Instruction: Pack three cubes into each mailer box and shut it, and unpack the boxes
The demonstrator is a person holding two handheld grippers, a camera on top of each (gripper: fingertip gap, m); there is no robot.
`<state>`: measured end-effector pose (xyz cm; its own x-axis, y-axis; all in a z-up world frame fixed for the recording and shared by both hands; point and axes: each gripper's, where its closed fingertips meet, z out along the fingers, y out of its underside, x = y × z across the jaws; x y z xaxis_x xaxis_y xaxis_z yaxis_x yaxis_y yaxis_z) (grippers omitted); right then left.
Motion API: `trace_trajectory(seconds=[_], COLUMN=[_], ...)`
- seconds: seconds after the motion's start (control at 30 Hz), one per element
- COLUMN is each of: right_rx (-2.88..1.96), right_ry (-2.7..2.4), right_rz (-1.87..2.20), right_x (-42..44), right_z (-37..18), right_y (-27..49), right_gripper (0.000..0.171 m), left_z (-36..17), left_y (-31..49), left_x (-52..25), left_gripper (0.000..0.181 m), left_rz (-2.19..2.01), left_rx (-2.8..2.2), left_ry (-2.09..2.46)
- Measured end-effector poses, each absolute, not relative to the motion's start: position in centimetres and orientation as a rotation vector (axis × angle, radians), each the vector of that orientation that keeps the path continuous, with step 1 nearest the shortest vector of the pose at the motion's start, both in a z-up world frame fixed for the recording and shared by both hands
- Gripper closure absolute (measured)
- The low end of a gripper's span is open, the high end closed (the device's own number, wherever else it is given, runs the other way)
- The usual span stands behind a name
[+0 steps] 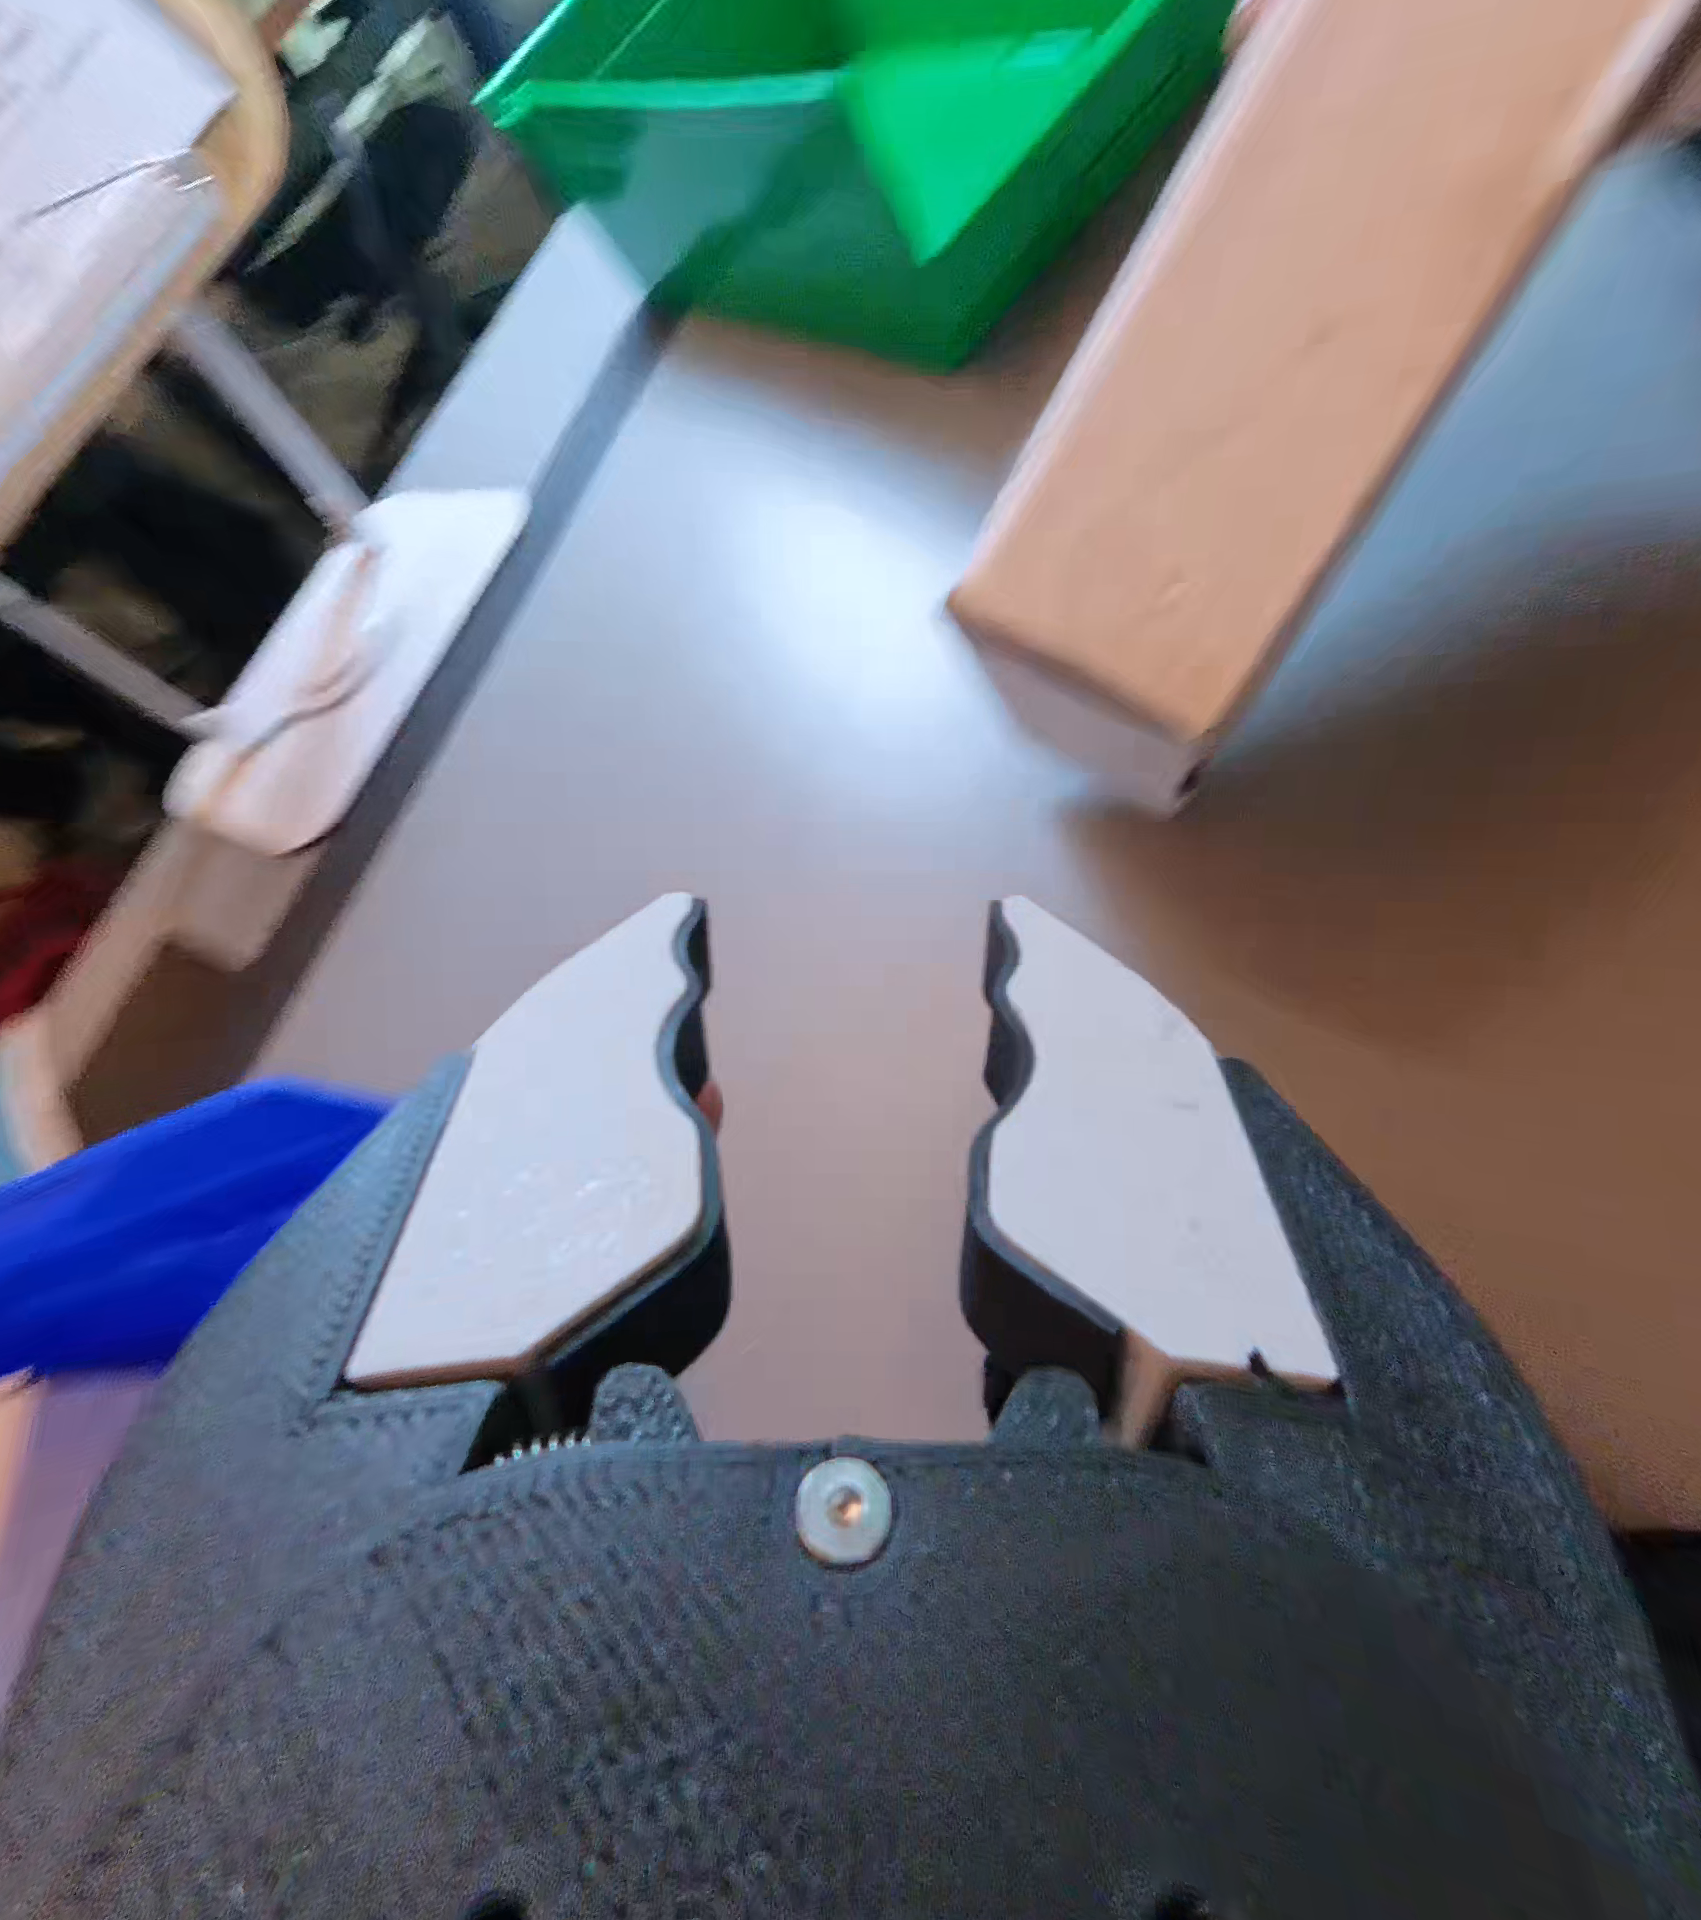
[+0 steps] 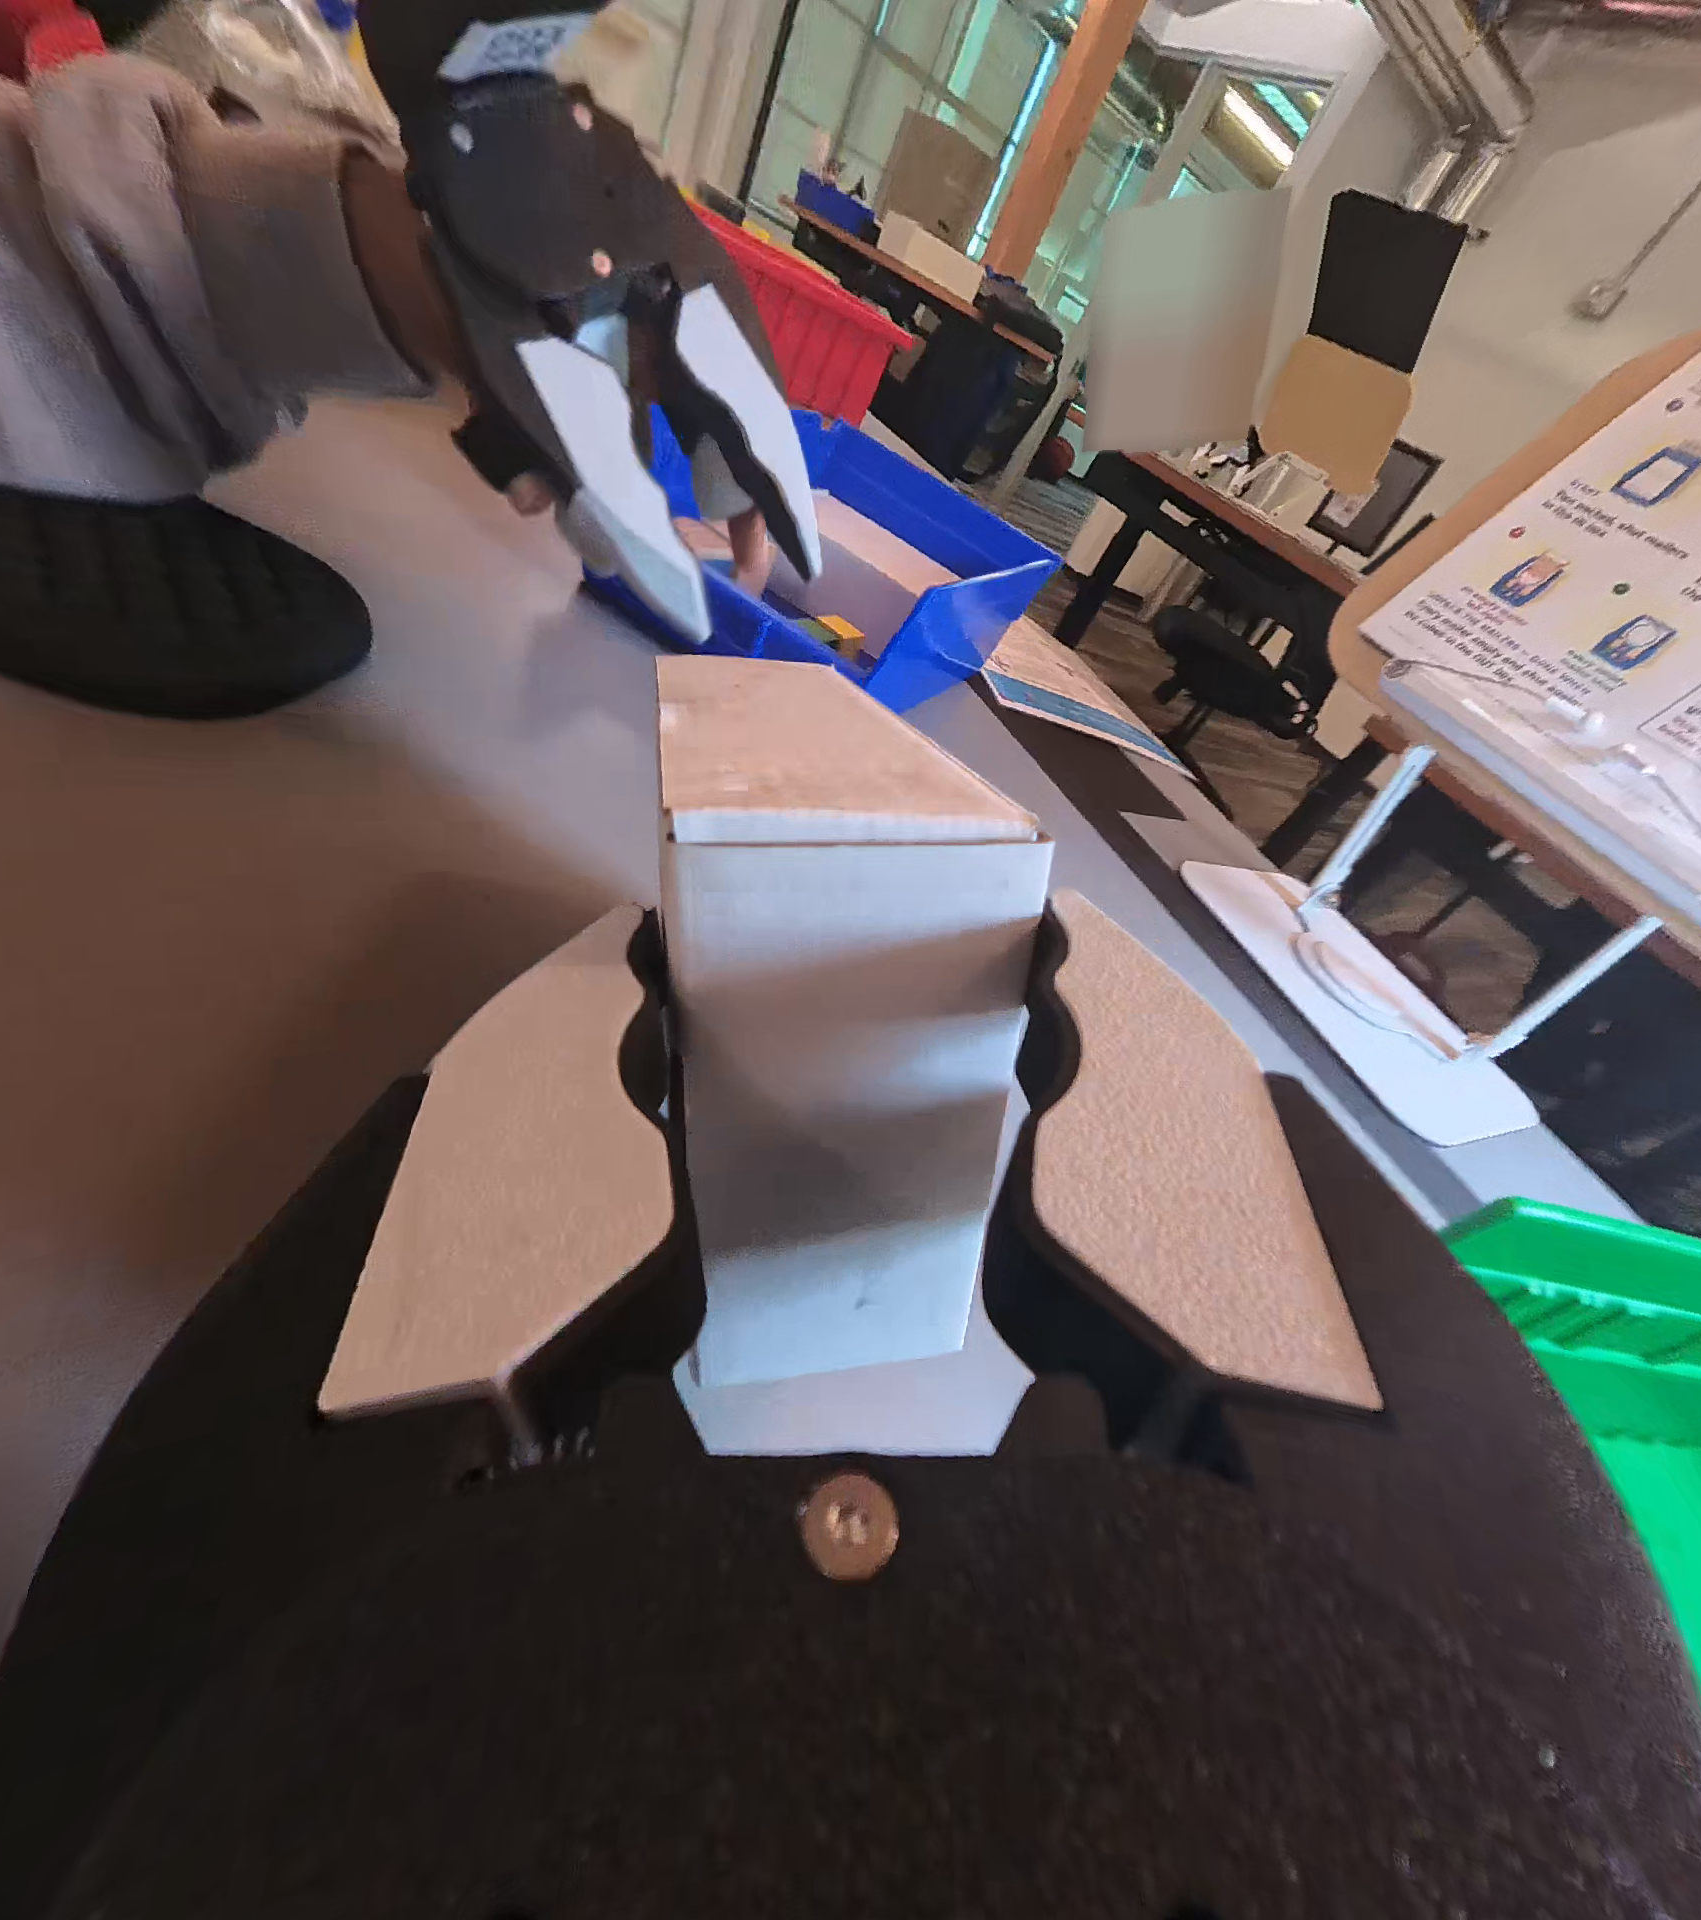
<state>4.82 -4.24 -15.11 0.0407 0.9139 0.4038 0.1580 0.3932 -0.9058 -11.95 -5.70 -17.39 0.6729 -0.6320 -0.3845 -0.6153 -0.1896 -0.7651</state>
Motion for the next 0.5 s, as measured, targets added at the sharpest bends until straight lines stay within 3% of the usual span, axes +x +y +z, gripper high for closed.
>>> trace_trajectory(seconds=[0.17,0.3,0.33,0.5], right_rx=[-1.11,-1.188,-1.213,-1.295], right_ry=[-1.426,-1.505,-1.512,-1.474], right_rz=[0.958,1.0,0.996,0.884], right_x=[4.9,4.8,4.9,5.1], right_z=[-15.9,-17.9,-18.4,-18.0], right_y=[-4.5,-4.7,-4.5,-2.7], right_gripper=[0.106,0.106,0.106,0.098], left_z=[-21.7,-22.4,-22.3,-22.4], left_y=[-6.7,-6.4,-6.0,-5.9], left_x=[-5.6,-2.7,-2.9,-3.4], left_gripper=[0.091,0.095,0.105,0.107], left_rz=[-0.362,-0.488,-0.46,-0.453], left_rx=[-1.877,-1.836,-1.833,-1.904], left_ry=[1.144,1.109,1.088,1.024])
